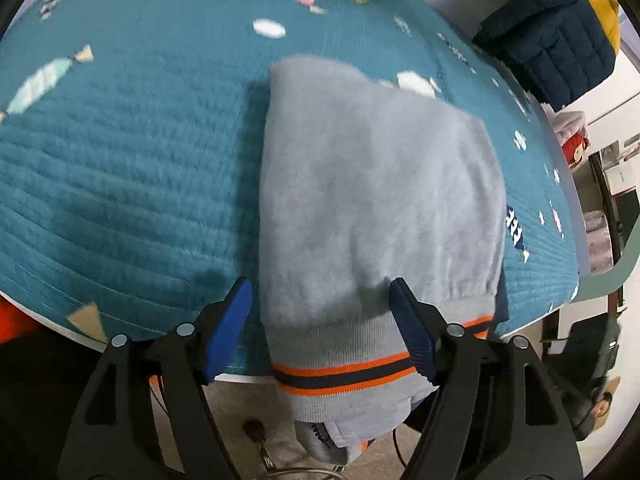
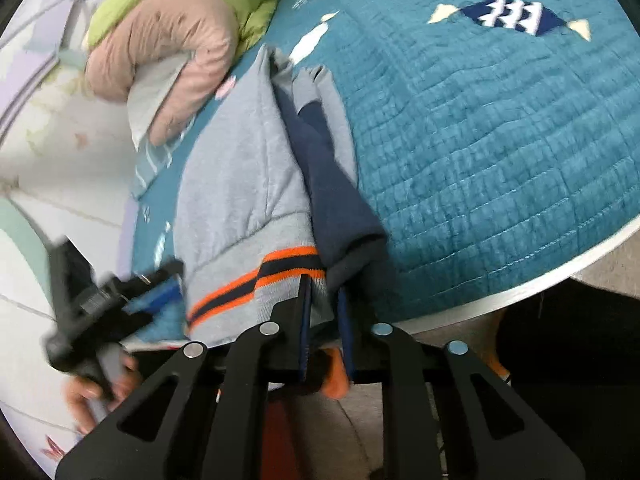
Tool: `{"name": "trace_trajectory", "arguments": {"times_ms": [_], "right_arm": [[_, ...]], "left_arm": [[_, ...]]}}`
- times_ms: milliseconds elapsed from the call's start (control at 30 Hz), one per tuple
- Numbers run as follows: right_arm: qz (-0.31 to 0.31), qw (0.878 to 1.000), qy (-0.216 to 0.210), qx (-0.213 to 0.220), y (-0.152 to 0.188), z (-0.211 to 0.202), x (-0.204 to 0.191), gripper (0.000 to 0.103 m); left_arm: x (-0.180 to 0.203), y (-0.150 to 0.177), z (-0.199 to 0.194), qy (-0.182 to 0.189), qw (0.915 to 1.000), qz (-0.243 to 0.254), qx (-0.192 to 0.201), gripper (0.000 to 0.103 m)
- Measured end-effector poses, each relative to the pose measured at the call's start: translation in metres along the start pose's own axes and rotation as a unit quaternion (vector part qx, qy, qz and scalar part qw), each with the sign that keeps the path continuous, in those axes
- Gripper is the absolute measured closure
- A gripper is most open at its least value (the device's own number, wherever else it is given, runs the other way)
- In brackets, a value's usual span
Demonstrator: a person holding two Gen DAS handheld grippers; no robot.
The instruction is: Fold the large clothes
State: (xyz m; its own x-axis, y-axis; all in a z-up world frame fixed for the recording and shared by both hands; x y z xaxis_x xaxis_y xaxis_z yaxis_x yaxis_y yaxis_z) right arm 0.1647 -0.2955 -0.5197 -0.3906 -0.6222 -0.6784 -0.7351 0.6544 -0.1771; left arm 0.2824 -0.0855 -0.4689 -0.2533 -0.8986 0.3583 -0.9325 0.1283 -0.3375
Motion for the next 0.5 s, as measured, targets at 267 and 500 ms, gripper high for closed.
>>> {"name": "trace_trajectory", "arguments": {"times_ms": [267, 500], "right_arm": [[-0.001, 0.999, 0.007, 0.032, -0.027, -0.002, -0.008, 0.039], [0.052, 0.998, -0.019, -0.039, -0.025, 0.036, 0.011, 0.038]], "left_arm": [[0.002, 0.005, 0.016, 0.005, 1.0000, 0.004, -0.002, 0.031], [-0.002, 0.009, 0.020, 0.030, 0.9995, -0.013, -0.003, 0.031]]}}
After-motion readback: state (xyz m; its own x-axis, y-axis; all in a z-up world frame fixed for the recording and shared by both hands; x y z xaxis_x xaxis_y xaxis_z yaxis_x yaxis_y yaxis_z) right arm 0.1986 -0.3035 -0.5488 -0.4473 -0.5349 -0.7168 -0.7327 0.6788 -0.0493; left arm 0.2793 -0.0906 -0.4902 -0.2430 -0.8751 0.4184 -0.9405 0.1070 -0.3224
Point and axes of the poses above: each gripper's, at about its wrist camera, not at the fingertips, and z roughly the way its jaws point, x to its right, y to its underside, the point moved 6 cm from there along z, roughly the way its jaws point, and after that the axes turned 8 degrees about z, right-handed, at the moved point
